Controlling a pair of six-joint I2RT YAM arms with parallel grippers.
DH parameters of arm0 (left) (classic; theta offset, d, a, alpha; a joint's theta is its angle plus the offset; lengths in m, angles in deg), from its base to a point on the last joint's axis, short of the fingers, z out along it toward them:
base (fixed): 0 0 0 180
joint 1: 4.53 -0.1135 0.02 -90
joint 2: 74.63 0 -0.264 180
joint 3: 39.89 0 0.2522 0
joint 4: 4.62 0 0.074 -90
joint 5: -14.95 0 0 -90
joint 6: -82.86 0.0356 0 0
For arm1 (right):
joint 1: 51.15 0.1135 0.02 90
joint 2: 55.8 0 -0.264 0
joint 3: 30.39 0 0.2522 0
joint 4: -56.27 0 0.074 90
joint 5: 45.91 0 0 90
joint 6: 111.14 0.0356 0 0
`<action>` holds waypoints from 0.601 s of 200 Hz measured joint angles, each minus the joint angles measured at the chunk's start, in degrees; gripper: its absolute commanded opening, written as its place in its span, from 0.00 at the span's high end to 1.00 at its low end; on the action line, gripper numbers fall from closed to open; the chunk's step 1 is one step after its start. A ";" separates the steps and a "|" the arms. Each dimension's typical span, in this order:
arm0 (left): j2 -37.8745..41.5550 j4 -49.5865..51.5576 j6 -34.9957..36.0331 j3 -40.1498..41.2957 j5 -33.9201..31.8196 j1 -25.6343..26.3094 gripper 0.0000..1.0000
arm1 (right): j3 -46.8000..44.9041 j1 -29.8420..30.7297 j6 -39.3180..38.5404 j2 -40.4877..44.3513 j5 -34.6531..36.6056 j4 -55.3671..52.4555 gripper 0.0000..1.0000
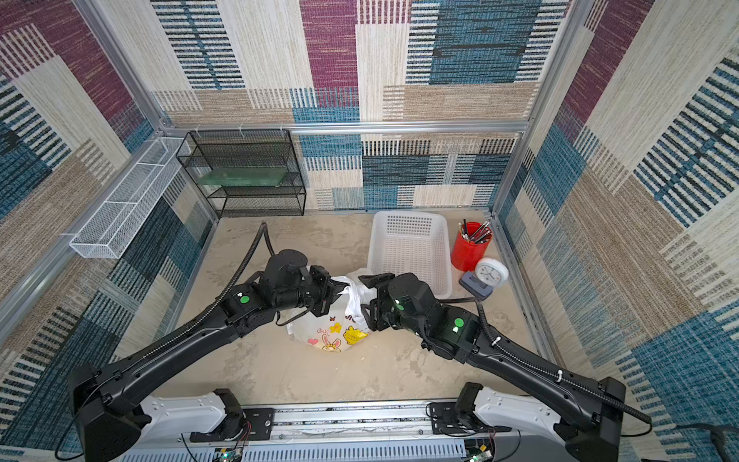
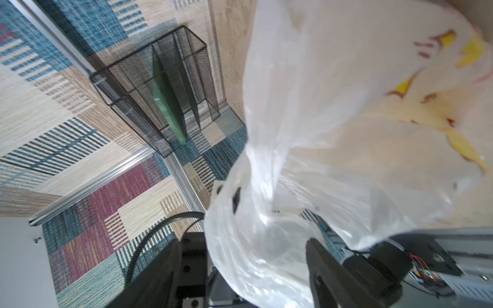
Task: Place the banana into a plastic bag & tie a knot
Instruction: Cross the plastic bag at the center of the board.
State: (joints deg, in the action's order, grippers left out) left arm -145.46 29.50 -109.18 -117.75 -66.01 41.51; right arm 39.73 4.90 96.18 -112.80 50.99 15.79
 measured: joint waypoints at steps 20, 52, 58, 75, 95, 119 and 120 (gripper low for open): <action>0.57 -0.26 0.50 0.37 -0.31 0.11 1.00 | 1.73 1.75 0.17 -0.15 -0.44 -3.06 0.24; 0.98 -0.22 1.31 0.61 -1.16 0.11 1.00 | 7.91 1.18 0.20 -2.45 0.83 -4.90 0.23; 1.03 -0.20 1.36 0.61 -1.16 0.13 1.00 | 8.90 1.03 0.20 -2.80 1.11 -4.90 0.23; 1.16 -0.15 1.73 0.63 -1.22 0.13 1.00 | 10.45 0.24 0.20 -3.91 1.14 -4.39 0.23; 1.36 -0.13 1.84 0.81 -1.33 0.13 1.00 | 10.88 -1.31 0.20 -5.79 0.48 -3.91 0.23; 1.44 -0.15 2.16 0.83 -1.38 0.13 1.00 | 10.60 -3.56 0.20 -7.41 -1.81 -3.52 0.27; 1.44 -0.15 2.19 0.83 -1.38 0.13 1.00 | 10.56 -3.72 0.20 -7.45 -1.99 -3.52 0.27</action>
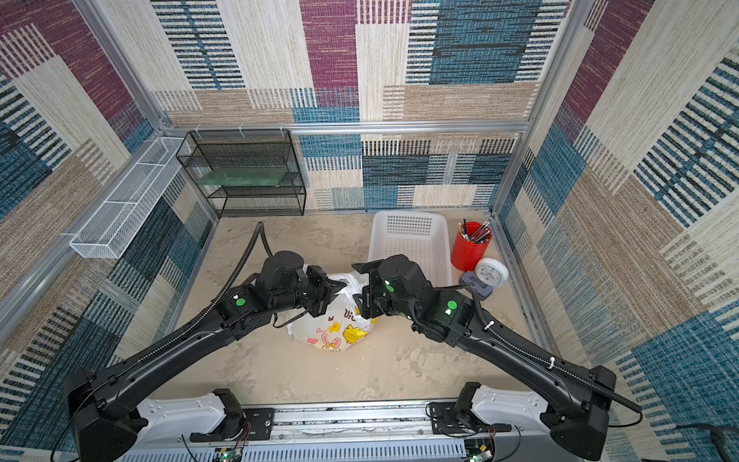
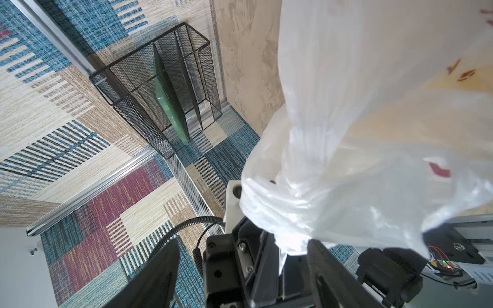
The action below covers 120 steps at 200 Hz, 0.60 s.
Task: Place the banana into a plastic bag & tie a knot
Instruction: Cross the plastic bag at the center of the board.
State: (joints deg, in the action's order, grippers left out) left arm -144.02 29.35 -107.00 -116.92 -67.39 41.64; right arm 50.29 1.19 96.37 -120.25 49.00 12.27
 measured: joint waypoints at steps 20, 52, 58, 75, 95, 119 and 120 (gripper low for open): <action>0.00 0.00 0.26 0.00 0.00 0.02 1.00 | -0.85 -1.90 0.00 0.09 -1.09 0.63 0.31; -0.37 -0.22 0.57 0.00 0.00 0.07 1.00 | -3.28 -3.32 0.00 1.44 -3.06 1.49 0.30; -0.48 -0.24 0.59 -0.04 0.00 0.07 1.00 | -4.00 -3.54 0.00 1.46 -3.74 1.84 0.30; -0.72 -0.24 0.63 -0.09 0.00 0.07 1.00 | -5.16 -4.09 0.00 0.55 -5.29 2.25 0.28; -0.79 -0.26 0.79 -0.22 0.00 0.07 1.00 | -5.22 -4.37 0.00 -1.14 -6.91 3.41 0.28; -0.90 -0.26 0.81 -0.28 0.02 0.09 1.00 | -6.12 -4.48 0.00 -1.60 -8.07 4.55 0.31; -0.92 -0.26 0.81 -0.28 0.02 0.09 1.00 | -6.19 -4.50 0.00 -1.57 -8.13 4.59 0.32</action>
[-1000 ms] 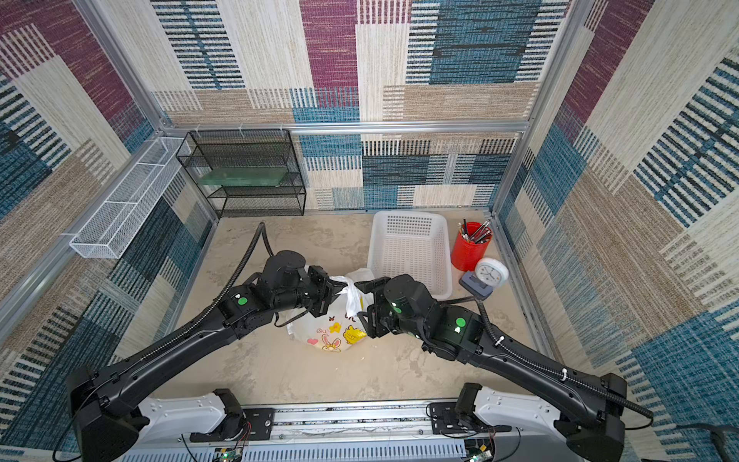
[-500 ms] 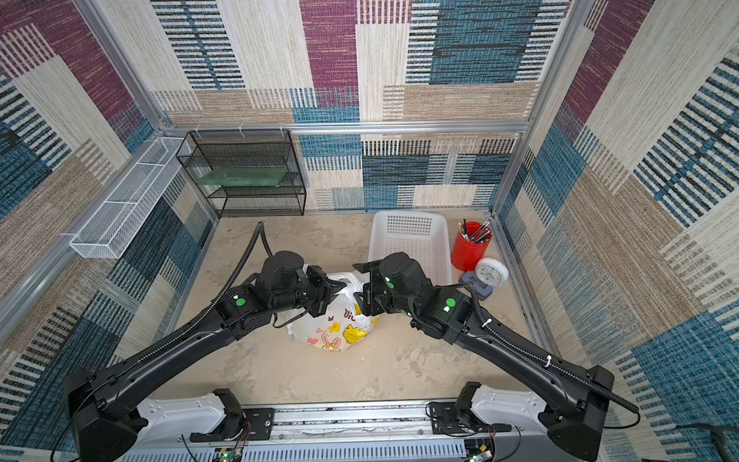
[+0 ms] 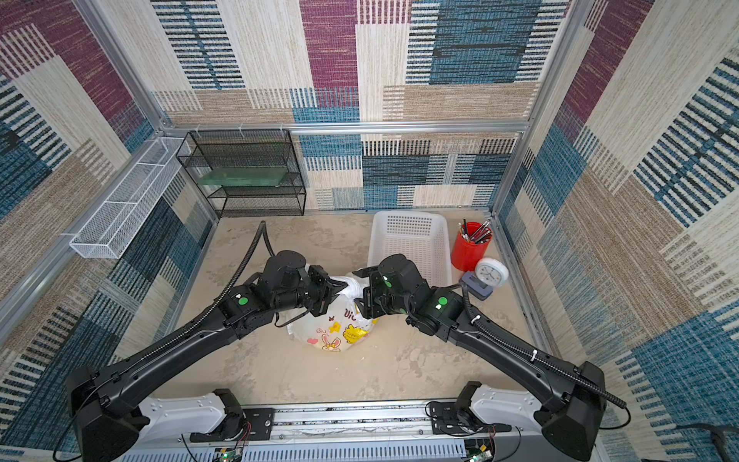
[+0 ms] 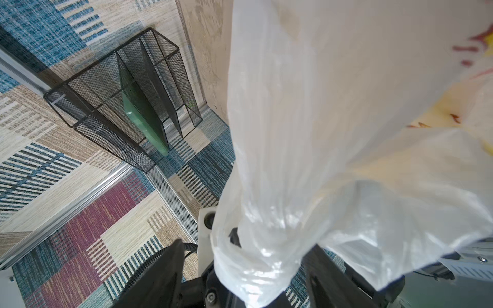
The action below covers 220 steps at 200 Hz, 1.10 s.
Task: Place the banana into a plastic bag & tie a knot
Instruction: Cross the plastic bag at the center of the board.
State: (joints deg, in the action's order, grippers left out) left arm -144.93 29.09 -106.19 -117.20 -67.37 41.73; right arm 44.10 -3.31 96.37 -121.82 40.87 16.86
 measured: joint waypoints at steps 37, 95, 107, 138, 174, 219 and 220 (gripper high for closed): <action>-0.07 0.00 0.04 -0.39 0.00 0.15 1.00 | -1.51 -1.70 0.00 -0.55 -1.27 1.62 0.38; -0.48 -0.02 0.42 -0.79 0.09 0.37 1.00 | -1.86 -2.47 0.00 -2.80 -3.65 4.00 0.42; -0.59 0.00 0.42 -0.79 0.24 0.44 1.00 | -1.86 -2.49 0.00 -3.23 -3.91 4.15 0.45; -0.59 0.02 0.50 -0.92 0.31 0.61 1.00 | -1.86 -2.64 0.00 -4.00 -4.28 4.81 0.49; -0.66 0.04 1.38 -1.53 0.63 0.68 1.00 | -1.84 -3.02 0.00 -5.20 -4.79 5.20 0.60; -1.05 0.44 2.19 -2.27 1.66 0.74 1.00 | -1.60 -3.80 0.00 -5.99 -5.38 5.25 0.87; -1.07 0.44 2.19 -2.29 1.68 0.74 1.00 | -1.57 -3.82 0.00 -5.99 -5.38 5.25 0.88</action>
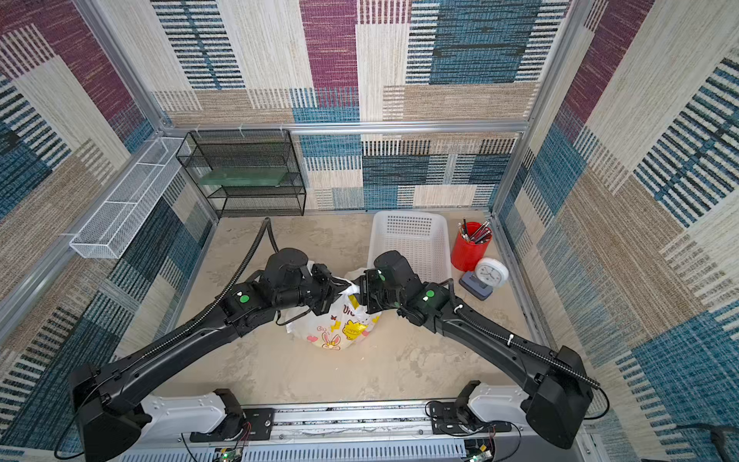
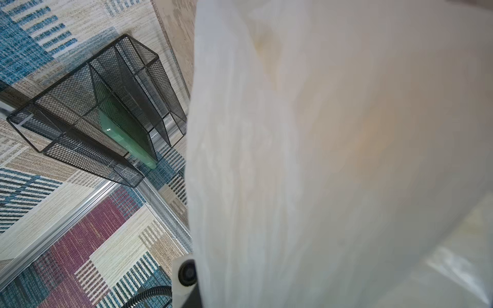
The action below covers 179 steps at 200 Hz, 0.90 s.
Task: Place the banana into a plastic bag & tie a knot
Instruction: Cross the plastic bag at the center of the board.
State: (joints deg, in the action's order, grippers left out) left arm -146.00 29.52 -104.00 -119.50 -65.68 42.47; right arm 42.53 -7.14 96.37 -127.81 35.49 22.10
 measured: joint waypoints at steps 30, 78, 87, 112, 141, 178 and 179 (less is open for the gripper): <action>-0.72 0.52 1.16 -0.83 0.22 -0.02 1.00 | 0.85 -0.26 0.00 -1.16 -0.87 -0.04 1.00; -1.42 6.75 5.33 -5.97 1.42 -0.48 1.00 | 2.78 -0.35 -1.31 -1.55 -1.51 0.00 1.00; -1.49 8.92 6.86 -7.43 1.90 -0.87 1.00 | 3.23 -0.42 -2.58 -1.55 -1.57 0.20 1.00; -1.18 14.27 11.78 -10.58 4.39 -2.36 1.00 | 4.46 -0.46 -6.62 -1.51 -2.64 1.46 1.00; 1.81 16.26 14.60 -8.48 8.00 -4.42 1.00 | 4.13 -0.46 -10.43 -0.70 -4.70 2.56 1.00; 3.50 15.72 14.51 -6.03 11.34 -5.90 0.02 | 4.31 -0.44 -14.12 -2.16 -6.05 4.33 1.00; 3.54 15.82 14.51 -6.01 11.52 -5.90 0.02 | 4.33 -0.44 -14.14 -2.21 -5.90 4.35 1.00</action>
State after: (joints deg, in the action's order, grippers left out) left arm -142.46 45.35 -89.49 -125.51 -54.16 36.57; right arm 46.86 -7.58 82.23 -130.02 29.59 26.45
